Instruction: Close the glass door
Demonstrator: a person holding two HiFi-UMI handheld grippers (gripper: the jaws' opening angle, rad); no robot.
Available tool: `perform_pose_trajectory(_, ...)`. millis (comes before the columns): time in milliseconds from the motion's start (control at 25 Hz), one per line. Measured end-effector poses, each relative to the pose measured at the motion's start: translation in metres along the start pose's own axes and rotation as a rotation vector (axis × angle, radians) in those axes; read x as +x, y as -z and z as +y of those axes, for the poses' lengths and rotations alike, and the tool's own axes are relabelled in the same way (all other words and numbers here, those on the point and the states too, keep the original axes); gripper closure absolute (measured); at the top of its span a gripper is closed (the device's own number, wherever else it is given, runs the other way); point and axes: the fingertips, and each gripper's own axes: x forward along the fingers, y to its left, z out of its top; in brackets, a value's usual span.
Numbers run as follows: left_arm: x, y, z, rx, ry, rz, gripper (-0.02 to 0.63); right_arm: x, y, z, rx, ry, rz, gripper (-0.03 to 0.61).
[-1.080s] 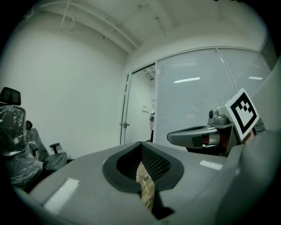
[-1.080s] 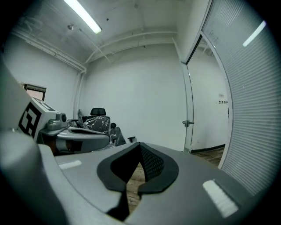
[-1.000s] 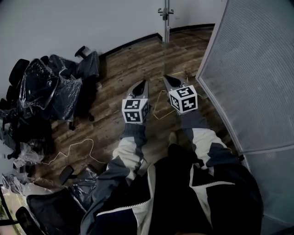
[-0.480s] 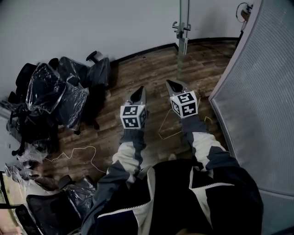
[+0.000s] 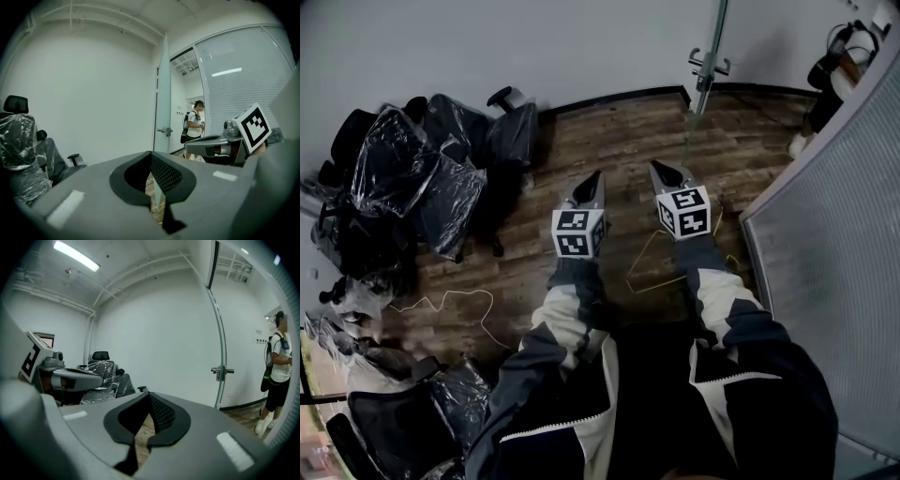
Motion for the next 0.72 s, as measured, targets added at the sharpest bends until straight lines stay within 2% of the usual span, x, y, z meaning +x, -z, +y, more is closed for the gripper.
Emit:
perform_pose_trajectory(160, 0.032, -0.003, 0.031, -0.003, 0.029, -0.021, 0.614, 0.036, -0.007, -0.013, -0.003, 0.045, -0.005, 0.574)
perform_pose_trajectory(400, 0.091, -0.034, 0.097, 0.023, 0.129, -0.045, 0.614, 0.107, -0.043, -0.031, 0.017, 0.156, -0.022, 0.574)
perform_pose_trajectory(600, 0.122, -0.050, 0.155, -0.006, 0.178, -0.048, 0.614, 0.145, -0.073, -0.042, 0.029, 0.257, -0.036, 0.574)
perform_pose_trajectory(720, 0.136, -0.061, 0.178, -0.023, 0.199, -0.058, 0.614, 0.168, -0.082, -0.040, 0.010, 0.269, -0.014, 0.574)
